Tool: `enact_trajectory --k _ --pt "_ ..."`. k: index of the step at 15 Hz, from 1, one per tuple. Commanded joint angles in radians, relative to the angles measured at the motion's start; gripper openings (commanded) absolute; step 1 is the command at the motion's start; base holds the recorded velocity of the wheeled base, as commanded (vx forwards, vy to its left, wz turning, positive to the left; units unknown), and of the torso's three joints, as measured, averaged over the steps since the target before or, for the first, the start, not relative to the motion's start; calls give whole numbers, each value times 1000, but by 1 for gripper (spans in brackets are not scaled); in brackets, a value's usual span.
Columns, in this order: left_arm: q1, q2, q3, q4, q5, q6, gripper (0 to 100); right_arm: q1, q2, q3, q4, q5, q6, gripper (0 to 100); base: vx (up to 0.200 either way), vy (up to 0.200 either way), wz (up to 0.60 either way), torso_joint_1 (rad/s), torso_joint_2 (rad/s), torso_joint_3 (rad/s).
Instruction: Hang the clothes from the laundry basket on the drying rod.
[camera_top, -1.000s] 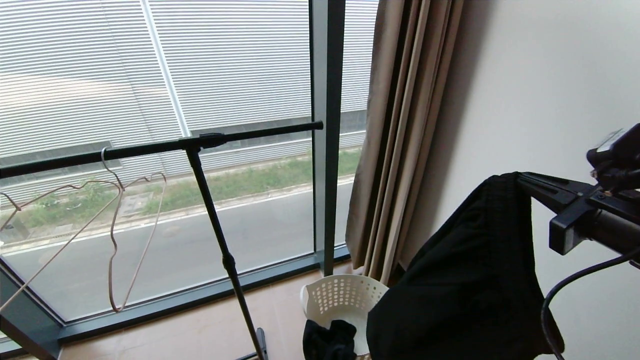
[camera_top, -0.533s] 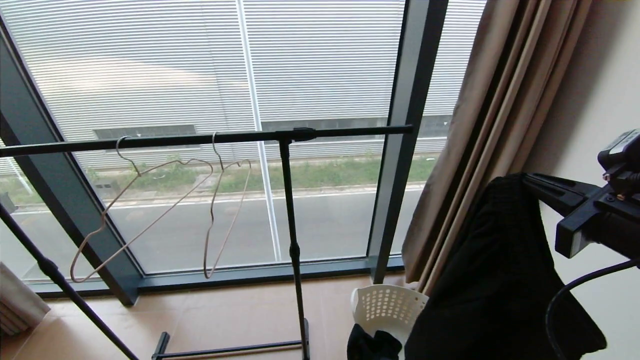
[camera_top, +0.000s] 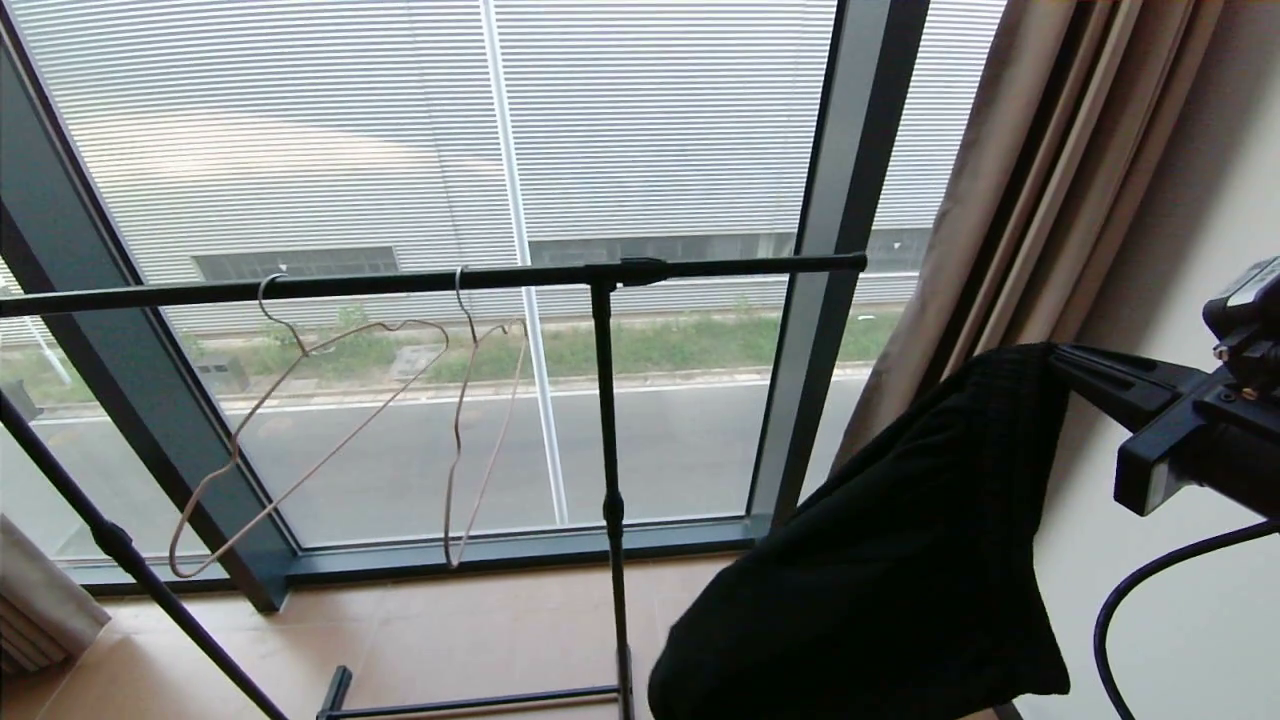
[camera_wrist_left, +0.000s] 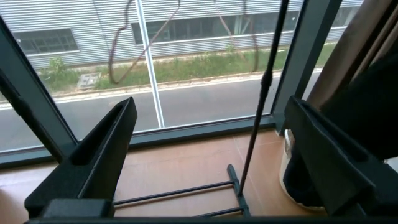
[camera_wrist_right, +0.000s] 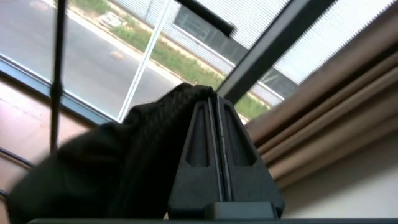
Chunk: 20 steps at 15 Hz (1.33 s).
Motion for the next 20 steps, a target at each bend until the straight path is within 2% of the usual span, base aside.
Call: enact_trajectory --k 1,11,12,18,20 --pt "2 1 1 0 0 0 100 0 4 0 -1 0 -1 0 0 200 0 2 7 2" --pt "1 1 -1 0 1 -2 100 -1 1 0 -1 0 -1 0 0 200 0 3 1 3" --pt "1 1 1 0 1 -2 100 -1 1 0 -1 0 -1 0 -200 200 0 2 2 2" --pt "1 1 1 0 3 -3 100 -1 4 3 1 0 -1 0 -200 0 0 3 4 2" --pt "1 1 1 0 4 -3 100 -1 7 3 1 0 -1 0 -200 200 0 2 0 2"
